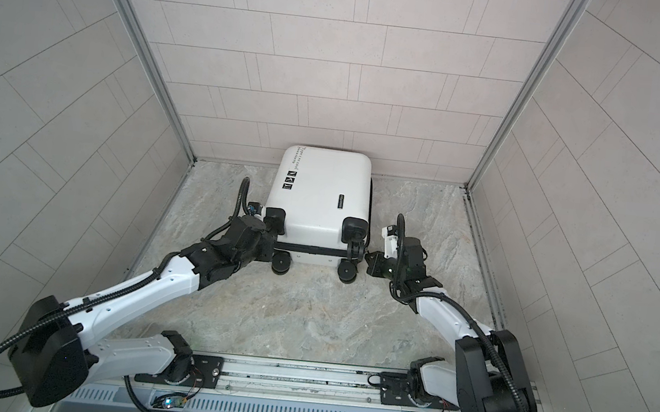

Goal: Pack the luggage

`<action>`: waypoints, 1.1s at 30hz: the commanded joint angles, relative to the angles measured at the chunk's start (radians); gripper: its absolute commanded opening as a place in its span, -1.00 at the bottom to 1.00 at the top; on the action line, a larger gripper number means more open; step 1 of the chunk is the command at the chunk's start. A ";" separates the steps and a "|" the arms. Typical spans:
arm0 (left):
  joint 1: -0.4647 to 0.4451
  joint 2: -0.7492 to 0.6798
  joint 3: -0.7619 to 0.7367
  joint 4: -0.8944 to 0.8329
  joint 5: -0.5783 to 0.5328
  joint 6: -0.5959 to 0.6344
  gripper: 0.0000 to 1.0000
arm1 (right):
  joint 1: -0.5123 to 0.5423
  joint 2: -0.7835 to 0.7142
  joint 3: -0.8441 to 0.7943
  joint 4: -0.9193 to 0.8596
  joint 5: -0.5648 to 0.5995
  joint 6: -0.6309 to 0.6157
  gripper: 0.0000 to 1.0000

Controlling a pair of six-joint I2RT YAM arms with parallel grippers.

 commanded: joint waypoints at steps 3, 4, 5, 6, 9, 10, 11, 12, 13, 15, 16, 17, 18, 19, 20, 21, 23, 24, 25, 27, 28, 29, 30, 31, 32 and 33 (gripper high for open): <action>0.055 -0.035 -0.018 -0.068 -0.116 -0.004 -1.00 | -0.021 0.037 0.059 -0.012 0.145 0.024 -1.00; 0.058 -0.036 -0.016 -0.068 -0.110 -0.003 -1.00 | -0.021 0.046 0.059 -0.010 0.133 0.024 -1.00; 0.059 -0.036 -0.015 -0.068 -0.105 -0.001 -1.00 | -0.019 0.055 0.090 -0.007 0.118 0.025 -1.00; 0.061 -0.037 -0.011 -0.068 -0.101 0.002 -1.00 | -0.015 0.061 0.099 -0.007 0.103 0.022 -1.00; 0.060 -0.039 0.009 -0.090 -0.088 0.009 -0.91 | 0.010 0.074 0.120 -0.030 0.078 0.003 -1.00; 0.060 -0.041 0.024 -0.108 -0.083 0.014 -0.59 | 0.021 0.076 0.124 -0.039 0.070 -0.003 -1.00; 0.059 -0.043 0.043 -0.127 -0.071 0.026 -0.23 | 0.033 0.076 0.126 -0.048 0.063 -0.009 -1.00; 0.060 -0.047 0.061 -0.147 -0.059 0.040 -0.03 | 0.043 0.077 0.128 -0.054 0.059 -0.016 -1.00; 0.059 -0.055 0.083 -0.172 -0.054 0.047 0.13 | 0.053 0.077 0.129 -0.065 0.059 -0.020 -1.00; 0.056 -0.072 0.130 -0.232 -0.058 0.061 0.32 | 0.072 0.076 0.128 -0.078 0.060 -0.025 -1.00; 0.056 -0.086 0.153 -0.262 -0.060 0.067 0.37 | 0.079 0.076 0.128 -0.081 0.064 -0.025 -1.00; 0.054 -0.097 0.176 -0.293 -0.058 0.069 0.41 | 0.084 0.075 0.125 -0.080 0.066 -0.023 -1.00; 0.050 -0.106 0.196 -0.316 -0.054 0.070 0.42 | 0.088 0.075 0.121 -0.078 0.067 -0.021 -1.00; 0.042 -0.116 0.220 -0.342 -0.046 0.066 0.43 | 0.090 0.074 0.119 -0.074 0.070 -0.018 -1.00; 0.027 -0.122 0.248 -0.370 -0.042 0.057 0.44 | 0.093 0.076 0.117 -0.070 0.072 -0.016 -1.00; 0.004 -0.124 0.271 -0.388 -0.045 0.047 0.44 | 0.094 0.079 0.116 -0.068 0.074 -0.014 -1.00; -0.085 -0.115 0.318 -0.418 -0.070 0.016 0.46 | 0.101 0.088 0.117 -0.062 0.077 -0.011 -1.00; -0.129 -0.105 0.332 -0.418 -0.080 -0.007 0.48 | 0.103 0.092 0.117 -0.060 0.077 -0.009 -1.00; -0.175 -0.091 0.339 -0.407 -0.080 -0.037 0.49 | 0.107 0.098 0.118 -0.056 0.078 -0.008 -1.00; -0.247 -0.051 0.339 -0.348 -0.050 -0.094 0.53 | 0.113 0.108 0.120 -0.052 0.075 -0.004 -1.00; -0.282 -0.022 0.341 -0.314 -0.036 -0.119 0.56 | 0.115 0.115 0.130 -0.066 0.071 -0.013 -1.00; -0.306 0.007 0.345 -0.282 -0.022 -0.134 0.59 | 0.119 0.122 0.133 -0.066 0.068 -0.014 -1.00; -0.329 0.044 0.352 -0.248 -0.006 -0.149 0.67 | 0.122 0.129 0.136 -0.063 0.067 -0.011 -1.00; -0.347 0.084 0.362 -0.214 0.014 -0.162 0.68 | 0.124 0.131 0.137 -0.061 0.069 -0.009 -1.00; -0.360 0.119 0.369 -0.183 0.036 -0.171 0.68 | 0.126 0.134 0.136 -0.058 0.071 -0.008 -1.00; -0.373 0.152 0.383 -0.157 0.058 -0.180 0.68 | 0.127 0.135 0.137 -0.054 0.071 -0.008 -1.00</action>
